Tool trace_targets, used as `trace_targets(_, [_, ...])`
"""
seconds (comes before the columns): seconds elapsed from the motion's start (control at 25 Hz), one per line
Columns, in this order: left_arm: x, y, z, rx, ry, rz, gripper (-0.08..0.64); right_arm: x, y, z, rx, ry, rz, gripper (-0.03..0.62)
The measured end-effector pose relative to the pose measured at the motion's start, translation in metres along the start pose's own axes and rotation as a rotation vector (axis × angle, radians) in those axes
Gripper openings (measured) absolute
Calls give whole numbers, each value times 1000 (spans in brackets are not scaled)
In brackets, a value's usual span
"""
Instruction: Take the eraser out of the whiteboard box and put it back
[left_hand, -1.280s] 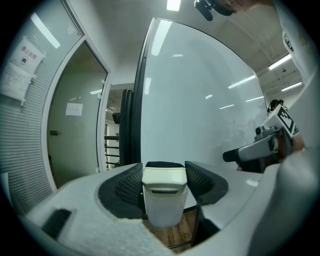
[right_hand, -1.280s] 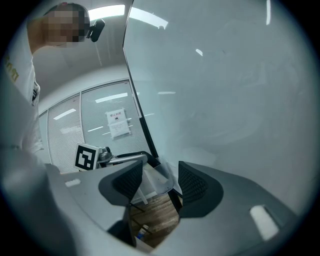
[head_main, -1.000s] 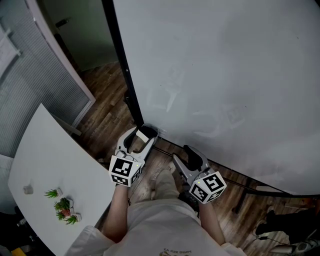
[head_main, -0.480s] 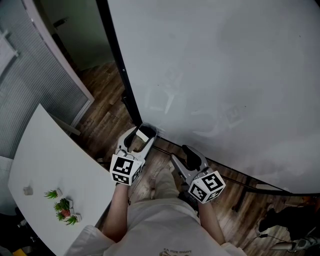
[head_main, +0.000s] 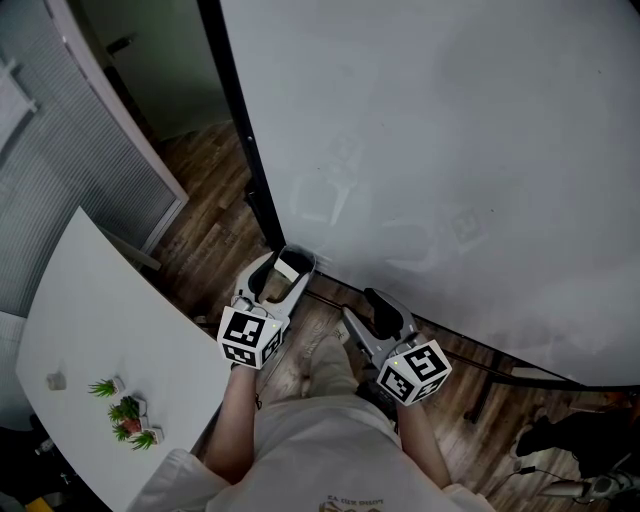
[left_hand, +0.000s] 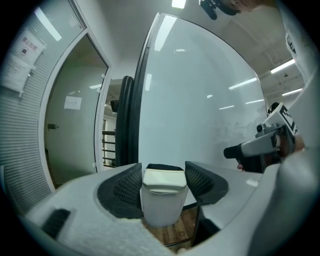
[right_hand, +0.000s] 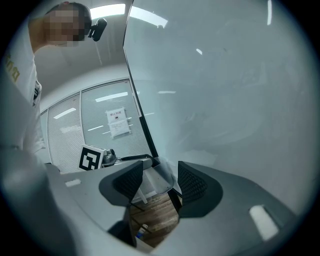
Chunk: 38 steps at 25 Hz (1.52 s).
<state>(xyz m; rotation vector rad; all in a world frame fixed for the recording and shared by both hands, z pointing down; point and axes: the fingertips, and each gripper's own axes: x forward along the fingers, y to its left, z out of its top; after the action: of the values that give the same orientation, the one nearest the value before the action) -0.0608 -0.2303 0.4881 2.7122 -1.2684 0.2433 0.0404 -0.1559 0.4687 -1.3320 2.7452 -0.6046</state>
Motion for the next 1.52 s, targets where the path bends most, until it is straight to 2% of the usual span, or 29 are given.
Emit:
trace_targets(0.48, [-10, 3, 9, -27, -25, 5, 281, 0, 5, 4, -29, 0, -2, 221])
trace_targets(0.76, [-28, -2, 20, -26, -49, 12, 258, -2, 17, 10, -54, -10, 14, 219])
trace_targets(0.88, [-37, -7, 27, -65, -72, -5, 243, -4, 22, 11, -77, -13, 6, 215])
trace_targets(1.0, [-46, -13, 39, -90, -104, -21, 213, -6, 25, 14, -101, -19, -11, 194])
trace_targets(1.24, [-60, -26, 58, -78, -168, -32, 129, -17, 27, 27, -123, -71, -51, 157])
trace_targets(1.32, [-64, -29, 59, -84, -179, -38, 122, -20, 29, 31, -130, -89, -58, 145])
trace_targets(1.52, [-71, -33, 63, -101, -194, -49, 48, -27, 29, 35, -155, -111, -99, 74])
